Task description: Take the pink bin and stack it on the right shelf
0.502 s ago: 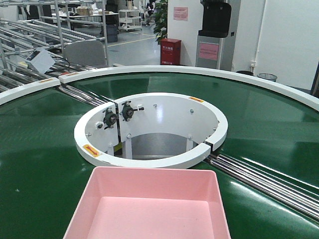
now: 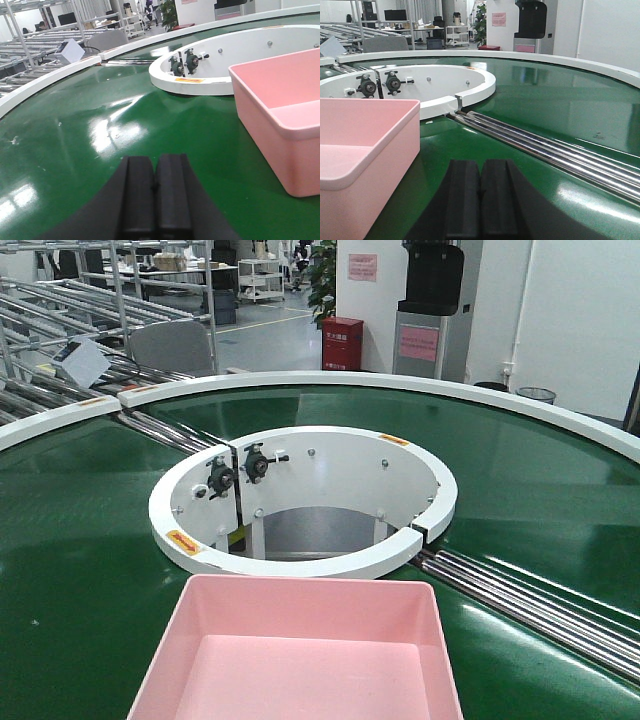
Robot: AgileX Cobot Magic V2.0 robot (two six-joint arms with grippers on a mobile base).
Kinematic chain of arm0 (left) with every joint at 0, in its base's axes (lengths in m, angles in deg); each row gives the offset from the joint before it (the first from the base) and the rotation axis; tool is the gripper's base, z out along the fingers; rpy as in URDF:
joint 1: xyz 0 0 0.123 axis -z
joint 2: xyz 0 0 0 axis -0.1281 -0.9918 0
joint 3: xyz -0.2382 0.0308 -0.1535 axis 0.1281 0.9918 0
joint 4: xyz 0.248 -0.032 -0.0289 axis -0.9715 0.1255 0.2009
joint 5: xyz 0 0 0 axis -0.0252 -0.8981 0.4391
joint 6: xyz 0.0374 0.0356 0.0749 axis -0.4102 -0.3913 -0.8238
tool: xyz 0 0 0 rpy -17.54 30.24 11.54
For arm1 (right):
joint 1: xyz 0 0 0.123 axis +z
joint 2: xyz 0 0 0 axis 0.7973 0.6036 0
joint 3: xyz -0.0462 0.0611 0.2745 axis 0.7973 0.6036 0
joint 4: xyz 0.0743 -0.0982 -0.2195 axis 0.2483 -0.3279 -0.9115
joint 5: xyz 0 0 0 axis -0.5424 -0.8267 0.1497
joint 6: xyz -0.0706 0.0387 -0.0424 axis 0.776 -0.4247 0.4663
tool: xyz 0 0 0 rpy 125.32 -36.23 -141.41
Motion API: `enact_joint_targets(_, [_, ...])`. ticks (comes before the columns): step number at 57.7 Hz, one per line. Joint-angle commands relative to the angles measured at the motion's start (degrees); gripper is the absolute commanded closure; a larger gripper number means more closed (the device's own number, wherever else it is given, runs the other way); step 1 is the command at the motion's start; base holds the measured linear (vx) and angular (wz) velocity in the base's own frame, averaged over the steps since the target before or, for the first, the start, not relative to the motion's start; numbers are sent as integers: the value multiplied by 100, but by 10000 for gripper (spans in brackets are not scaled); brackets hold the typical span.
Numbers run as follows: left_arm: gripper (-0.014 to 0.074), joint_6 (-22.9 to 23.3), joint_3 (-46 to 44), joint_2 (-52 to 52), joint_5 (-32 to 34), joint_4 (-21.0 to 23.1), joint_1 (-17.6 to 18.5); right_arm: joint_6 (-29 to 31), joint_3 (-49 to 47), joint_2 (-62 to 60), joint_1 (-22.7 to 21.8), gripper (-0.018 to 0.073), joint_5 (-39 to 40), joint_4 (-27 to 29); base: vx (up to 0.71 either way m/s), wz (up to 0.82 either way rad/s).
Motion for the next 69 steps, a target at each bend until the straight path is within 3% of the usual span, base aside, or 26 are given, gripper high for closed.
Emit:
enact_joint_targets(1, [604, 35, 85, 35, 449, 11, 18, 10, 1, -81, -39, 571, 484, -48, 0, 0])
enact_joint_targets(10, [604, 38, 85, 35, 807, 11, 18, 16, 1, -81, -39, 571, 771, -48, 0, 0])
enact_joint_targets(18, [604, 78, 27, 35, 1997, 64, 18, 11, -25, -81, -39, 571, 1662, -9, 0, 0])
enact_joint_targets(24, [604, 1080, -287, 35, 2776, 533, 18, 11, -369, -76, -39, 571, 2297, -9, 0, 0])
enact_joint_targets(33, [604, 1184, -1743, -316, 2137, 443, 18, 34, -2195, 504, -39, 571, 1340, -27, 0, 0])
enact_joint_targets(41, [604, 919, -3560, -1697, 1330, 155, 18, 80, -3935, 1959, -39, 571, 373, -256, 0, 0])
enact_joint_targets(48, [604, 853, -4639, -2903, 765, 160, 18, 65, -4644, 3005, -39, 571, 266, -260, 0, 0])
enact_joint_targets(56, [604, 885, -5024, -3675, 738, 204, 18, -9, -4844, 3839, -39, 570, 376, 17, 0, 0])
enact_joint_targets(69, [594, 879, -5024, -3857, 705, 199, 18, -4, -4844, 4158, -39, 538, 363, 42, 0, 0])
